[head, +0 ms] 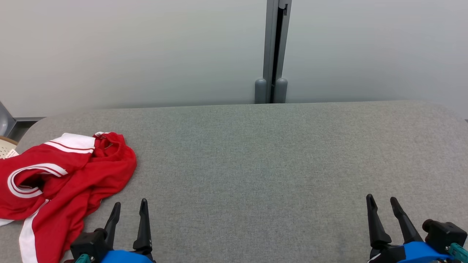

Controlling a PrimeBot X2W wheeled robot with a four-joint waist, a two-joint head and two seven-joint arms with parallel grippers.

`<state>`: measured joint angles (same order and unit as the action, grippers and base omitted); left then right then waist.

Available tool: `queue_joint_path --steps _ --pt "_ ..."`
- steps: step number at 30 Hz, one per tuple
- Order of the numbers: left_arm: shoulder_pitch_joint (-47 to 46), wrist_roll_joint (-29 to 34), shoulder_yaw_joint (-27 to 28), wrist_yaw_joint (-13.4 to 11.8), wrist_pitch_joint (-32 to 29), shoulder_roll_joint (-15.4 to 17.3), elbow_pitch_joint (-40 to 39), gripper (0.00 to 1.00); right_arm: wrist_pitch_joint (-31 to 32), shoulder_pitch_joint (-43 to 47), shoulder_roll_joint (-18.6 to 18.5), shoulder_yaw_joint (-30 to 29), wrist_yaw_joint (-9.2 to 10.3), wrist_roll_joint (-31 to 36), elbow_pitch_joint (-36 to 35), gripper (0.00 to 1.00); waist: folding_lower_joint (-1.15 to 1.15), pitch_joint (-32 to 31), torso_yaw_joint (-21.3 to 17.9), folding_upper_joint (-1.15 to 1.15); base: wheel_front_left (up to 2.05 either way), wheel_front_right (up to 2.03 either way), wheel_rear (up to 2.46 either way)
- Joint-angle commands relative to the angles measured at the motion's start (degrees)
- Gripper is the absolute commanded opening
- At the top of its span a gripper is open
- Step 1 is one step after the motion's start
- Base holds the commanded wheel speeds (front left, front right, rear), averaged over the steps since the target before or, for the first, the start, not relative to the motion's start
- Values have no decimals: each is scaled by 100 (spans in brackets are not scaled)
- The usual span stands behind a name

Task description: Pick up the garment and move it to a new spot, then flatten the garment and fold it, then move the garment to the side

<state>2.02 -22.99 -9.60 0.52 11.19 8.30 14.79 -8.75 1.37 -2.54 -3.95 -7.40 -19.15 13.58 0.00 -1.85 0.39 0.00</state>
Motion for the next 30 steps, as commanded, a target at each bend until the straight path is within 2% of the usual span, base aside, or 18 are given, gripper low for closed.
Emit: queue_joint_path --steps 1,30 --pt "13 137 -28 -34 42 44 -35 100 -56 57 -43 3 -12 167 -10 100 0 -9 6 0 0 0 0" --pt "162 810 -188 -271 40 125 -102 100 -279 151 -50 -19 -15 1256 104 100 0 -98 -4 0 0 0 0"
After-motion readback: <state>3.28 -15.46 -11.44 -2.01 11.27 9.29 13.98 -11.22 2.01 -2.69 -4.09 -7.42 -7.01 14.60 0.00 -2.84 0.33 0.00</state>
